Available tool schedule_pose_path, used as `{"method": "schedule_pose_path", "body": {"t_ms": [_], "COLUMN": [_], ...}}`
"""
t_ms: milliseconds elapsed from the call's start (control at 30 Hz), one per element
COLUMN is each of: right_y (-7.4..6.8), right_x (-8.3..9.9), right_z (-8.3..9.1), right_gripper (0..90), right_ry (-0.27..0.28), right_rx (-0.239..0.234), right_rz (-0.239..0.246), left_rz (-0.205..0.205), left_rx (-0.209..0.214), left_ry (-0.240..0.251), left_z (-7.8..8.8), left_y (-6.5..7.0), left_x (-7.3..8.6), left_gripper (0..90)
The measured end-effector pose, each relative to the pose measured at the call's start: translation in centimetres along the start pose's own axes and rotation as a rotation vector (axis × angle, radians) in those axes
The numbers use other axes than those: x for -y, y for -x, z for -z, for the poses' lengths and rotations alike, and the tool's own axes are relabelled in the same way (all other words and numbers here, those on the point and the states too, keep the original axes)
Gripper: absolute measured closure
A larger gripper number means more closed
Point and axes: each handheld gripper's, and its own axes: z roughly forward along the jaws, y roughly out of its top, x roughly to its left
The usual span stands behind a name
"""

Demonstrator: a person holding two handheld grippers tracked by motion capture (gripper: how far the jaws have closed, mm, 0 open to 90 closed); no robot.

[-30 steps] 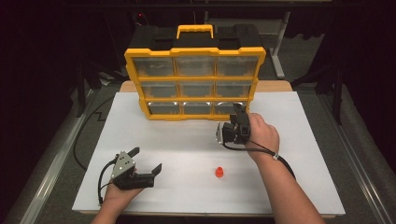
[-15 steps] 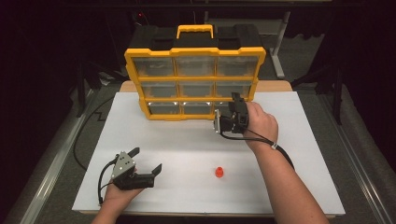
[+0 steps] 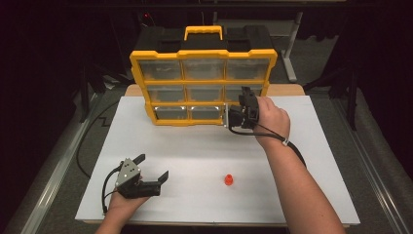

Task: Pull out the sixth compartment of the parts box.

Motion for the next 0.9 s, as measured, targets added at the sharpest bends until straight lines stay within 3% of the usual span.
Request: {"method": "schedule_pose_path", "body": {"t_ms": [367,633,900], "right_y": [0.2,0.2,-0.1], "right_x": [-0.4,-0.4,-0.5], "right_z": [-1.4,-1.8,-2.0], "right_gripper": [69.5,72.9,76.5], "right_ry": [-0.024,-0.021,-0.029], "right_rx": [-0.010,0.017,0.045], "right_rz": [0.043,0.042,0.082], "left_rz": [0.005,0.004,0.005], "left_rx": [0.004,0.004,0.005], "left_ry": [0.001,-0.002,-0.002], "left_z": [0.0,0.0,0.0], "left_y": [-0.1,-0.1,-0.1], "left_x": [0.0,0.0,0.0], "left_gripper": [0.3,0.3,0.3]}}
